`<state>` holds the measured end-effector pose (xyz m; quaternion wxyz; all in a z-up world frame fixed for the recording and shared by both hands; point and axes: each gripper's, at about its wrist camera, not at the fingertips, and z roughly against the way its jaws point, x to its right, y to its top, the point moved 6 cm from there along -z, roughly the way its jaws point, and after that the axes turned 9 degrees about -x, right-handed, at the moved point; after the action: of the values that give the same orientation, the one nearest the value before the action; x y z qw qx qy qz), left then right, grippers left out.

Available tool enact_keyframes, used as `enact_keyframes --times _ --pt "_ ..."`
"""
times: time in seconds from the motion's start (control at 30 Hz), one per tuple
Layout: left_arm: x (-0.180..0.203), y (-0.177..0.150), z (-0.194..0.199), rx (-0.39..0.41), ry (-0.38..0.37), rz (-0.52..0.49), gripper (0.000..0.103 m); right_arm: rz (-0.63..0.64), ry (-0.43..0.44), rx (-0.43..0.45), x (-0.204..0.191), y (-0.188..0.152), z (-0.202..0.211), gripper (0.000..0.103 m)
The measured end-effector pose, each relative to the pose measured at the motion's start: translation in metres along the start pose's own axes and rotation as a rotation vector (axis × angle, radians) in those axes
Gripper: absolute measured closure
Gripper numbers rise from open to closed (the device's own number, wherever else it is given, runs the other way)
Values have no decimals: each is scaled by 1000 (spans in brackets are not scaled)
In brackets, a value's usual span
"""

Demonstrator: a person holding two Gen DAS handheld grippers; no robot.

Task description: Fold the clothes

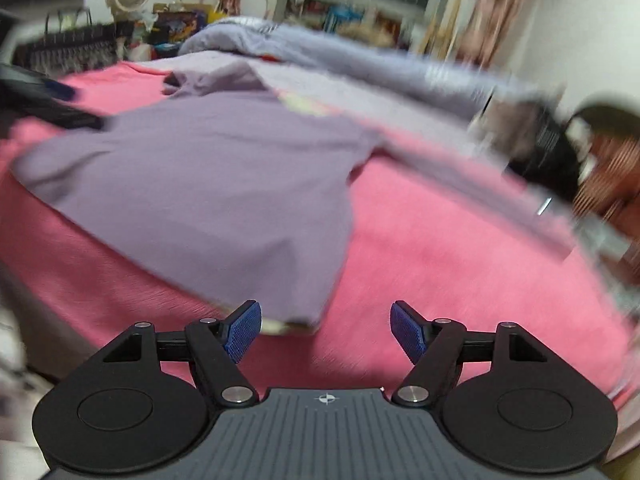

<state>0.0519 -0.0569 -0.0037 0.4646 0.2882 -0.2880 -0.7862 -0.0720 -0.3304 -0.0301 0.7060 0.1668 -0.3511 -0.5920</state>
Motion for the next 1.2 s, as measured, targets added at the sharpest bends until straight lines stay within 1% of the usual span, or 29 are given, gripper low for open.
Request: enact_keyframes --times 0.07,0.1,0.17,0.23,0.3,0.43,0.57,0.67,0.73,0.8,0.9,0.97,1.0,1.07,1.13,1.2 --pt "5 -22 21 -5 38 -56 0 38 -80 10 -3 2 -6 31" --pt "7 -32 28 -12 52 -85 0 46 -97 3 -4 1 -8 31" --pt "11 -47 38 -24 69 -136 0 51 -97 -15 -8 -4 -10 31" --pt "13 -57 42 -34 80 -166 0 72 -82 -16 -11 -6 -10 30" --pt "14 -61 40 -46 104 -189 0 99 -90 -15 -14 -8 -9 26" --pt "15 -61 32 -36 187 -244 0 103 -125 -32 -13 -9 -18 26" --pt "5 -58 32 -23 260 -235 0 39 -118 -44 -1 -11 -21 25" --pt "-4 -60 35 -22 288 -231 0 32 -101 -28 -1 -11 -16 25" --pt "-10 -61 35 -24 299 -217 0 61 -46 6 -12 -7 -11 25" --pt "-15 -57 33 -26 283 -178 0 117 52 50 -36 2 -6 25" --pt "-22 -47 35 -14 233 -85 0 219 191 128 -87 22 -1 24" --pt "-26 -42 37 -1 210 -39 0 260 280 156 -119 34 0 24" --pt "-27 -40 38 3 203 -22 0 267 324 166 -132 39 1 24" --pt "-30 -40 38 -2 211 -15 0 268 393 193 -154 48 3 24" --pt "-33 -41 38 -7 218 -8 0 251 416 228 -168 56 5 24" --pt "-36 -42 38 -11 226 -1 0 205 448 237 -174 64 6 24"
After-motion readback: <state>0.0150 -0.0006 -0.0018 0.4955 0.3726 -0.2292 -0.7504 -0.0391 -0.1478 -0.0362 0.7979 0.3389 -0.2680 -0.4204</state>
